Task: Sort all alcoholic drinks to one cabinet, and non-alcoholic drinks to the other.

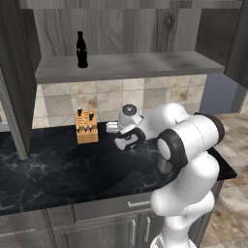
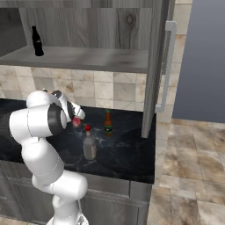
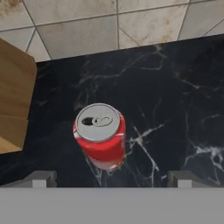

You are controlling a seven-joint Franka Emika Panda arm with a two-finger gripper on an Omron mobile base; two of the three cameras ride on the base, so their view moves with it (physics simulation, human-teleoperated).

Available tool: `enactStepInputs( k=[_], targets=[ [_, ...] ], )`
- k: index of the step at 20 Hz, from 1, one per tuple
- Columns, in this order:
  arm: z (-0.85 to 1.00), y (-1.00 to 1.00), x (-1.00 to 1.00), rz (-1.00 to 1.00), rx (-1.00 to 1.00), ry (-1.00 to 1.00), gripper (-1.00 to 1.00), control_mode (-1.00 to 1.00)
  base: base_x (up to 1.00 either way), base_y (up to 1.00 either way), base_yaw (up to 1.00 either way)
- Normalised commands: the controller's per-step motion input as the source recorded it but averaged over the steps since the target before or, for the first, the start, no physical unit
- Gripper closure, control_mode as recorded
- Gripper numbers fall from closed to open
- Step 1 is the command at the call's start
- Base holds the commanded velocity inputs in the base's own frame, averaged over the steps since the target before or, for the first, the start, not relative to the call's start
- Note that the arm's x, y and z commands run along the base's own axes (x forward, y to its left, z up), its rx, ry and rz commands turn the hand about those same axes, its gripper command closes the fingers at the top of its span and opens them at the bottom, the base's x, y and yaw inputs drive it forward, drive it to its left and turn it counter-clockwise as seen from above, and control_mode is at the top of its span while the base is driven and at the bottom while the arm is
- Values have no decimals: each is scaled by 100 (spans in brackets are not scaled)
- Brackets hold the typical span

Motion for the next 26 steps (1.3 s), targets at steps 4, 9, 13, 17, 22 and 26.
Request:
enactStepInputs(
  k=[4, 9, 13, 17, 22, 26],
  targets=[
    [-19, 0, 14, 0, 0, 0, -100, -100, 0, 0, 0],
    [-21, 0, 18, 0, 0, 0, -100, -100, 0, 0, 0],
    [-14, 0, 17, 0, 0, 0, -100, -100, 0, 0, 0],
    [-14, 0, 14, 0, 0, 0, -100, -100, 0, 0, 0],
    [-11, 0, 11, 0, 0, 0, -100, -100, 0, 0, 0],
    [-6, 1, 11, 0, 0, 0, 100, -100, 0, 0, 0]
  ],
)
